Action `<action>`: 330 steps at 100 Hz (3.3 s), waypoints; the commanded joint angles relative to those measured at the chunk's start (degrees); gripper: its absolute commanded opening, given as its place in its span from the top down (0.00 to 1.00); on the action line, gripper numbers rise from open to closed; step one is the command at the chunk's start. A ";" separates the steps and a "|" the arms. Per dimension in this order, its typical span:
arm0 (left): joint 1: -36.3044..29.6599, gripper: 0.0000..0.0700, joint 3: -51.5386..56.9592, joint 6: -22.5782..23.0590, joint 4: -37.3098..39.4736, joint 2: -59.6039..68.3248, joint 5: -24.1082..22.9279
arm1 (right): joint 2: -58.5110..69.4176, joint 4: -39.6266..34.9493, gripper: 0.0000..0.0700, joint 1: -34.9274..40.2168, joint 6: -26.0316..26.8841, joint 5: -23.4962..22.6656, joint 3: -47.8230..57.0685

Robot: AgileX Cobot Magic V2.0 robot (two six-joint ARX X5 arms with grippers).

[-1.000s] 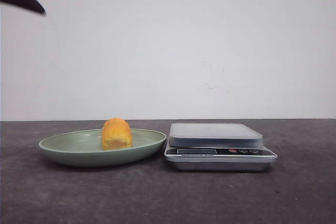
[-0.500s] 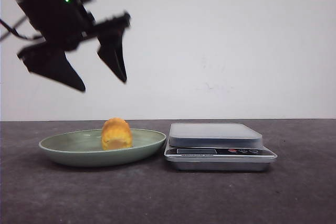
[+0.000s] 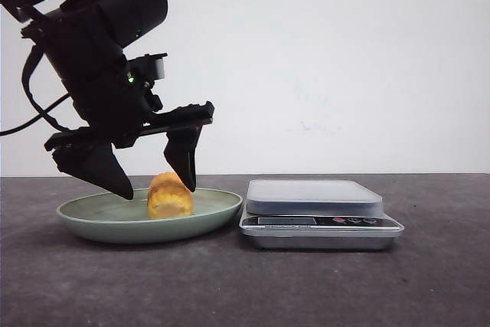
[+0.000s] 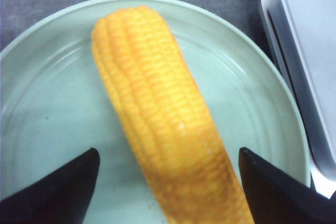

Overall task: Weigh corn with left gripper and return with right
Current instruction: 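Lower the left gripper over the yellow corn cob on the green plate, then close the left gripper on the corn cob, then lift the corn and carry it with the left gripper over the scale, then lower the corn onto the scale and open the left gripper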

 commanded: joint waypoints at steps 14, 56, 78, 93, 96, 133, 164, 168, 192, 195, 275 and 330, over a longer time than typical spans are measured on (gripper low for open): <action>-0.55 0.54 1.16 -0.57 0.22 1.95 -1.18 | 0.22 -0.15 0.14 0.24 -0.87 -0.02 1.11; -0.57 1.00 1.99 0.20 -3.08 1.60 -1.22 | 0.22 -0.17 0.14 0.22 -0.85 0.02 1.11; -1.42 1.00 6.32 2.86 -8.85 -4.17 -1.68 | 0.22 -0.61 0.14 0.22 -0.83 0.02 1.11; -3.85 0.99 12.52 5.29 -16.17 -8.59 -1.66 | 0.22 -0.61 0.17 0.22 -0.79 -0.02 1.11; -4.66 0.99 14.27 5.73 -17.75 -8.98 -1.66 | 0.22 -0.57 0.17 0.22 -0.81 0.00 1.11; -15.91 0.99 32.26 7.02 -19.89 -2.95 -6.19 | 0.17 -0.55 0.17 0.22 -0.46 -0.02 1.11; -17.20 0.99 39.23 3.69 -19.47 12.39 -5.22 | 0.17 -0.55 0.17 0.22 -0.46 0.00 1.11; -17.18 0.99 39.63 3.02 -19.37 14.21 -4.57 | 0.17 -0.52 0.17 0.22 -0.46 0.00 1.11; -17.18 0.99 39.69 0.33 -18.62 20.74 -3.93 | 0.17 -0.55 0.17 0.22 -0.48 0.00 1.11; -17.18 0.99 39.69 -0.39 -18.40 21.31 -3.93 | 0.17 -0.55 0.17 0.22 -0.46 0.00 1.11; -17.03 0.47 39.69 -2.64 -17.42 24.06 -4.39 | 0.17 -1.55 0.17 0.22 -0.61 0.00 1.11; -17.73 0.43 39.76 5.33 -17.79 13.99 -10.27 | 0.17 -1.86 0.17 0.22 -0.63 0.00 1.11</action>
